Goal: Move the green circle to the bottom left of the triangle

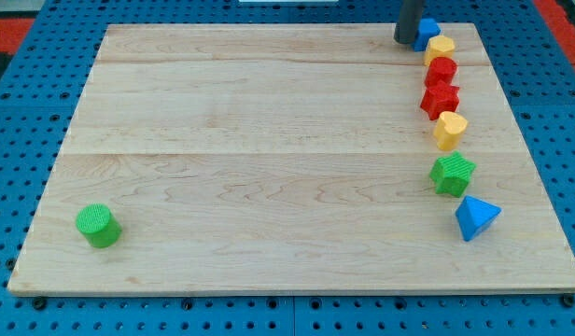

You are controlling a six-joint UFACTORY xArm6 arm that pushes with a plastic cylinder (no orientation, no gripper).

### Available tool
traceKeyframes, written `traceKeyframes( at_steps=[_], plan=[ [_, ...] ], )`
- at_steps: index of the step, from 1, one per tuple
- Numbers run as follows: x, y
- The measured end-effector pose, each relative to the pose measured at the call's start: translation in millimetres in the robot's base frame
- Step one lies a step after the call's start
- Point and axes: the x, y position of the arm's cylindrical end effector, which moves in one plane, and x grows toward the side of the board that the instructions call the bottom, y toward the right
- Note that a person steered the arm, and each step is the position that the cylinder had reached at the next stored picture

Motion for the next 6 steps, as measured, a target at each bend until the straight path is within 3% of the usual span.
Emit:
traceKeyframes(
  at_steps=[3,6],
  plan=[
    [-25.0,28.5],
    [-24.6,-114.3]
  ],
)
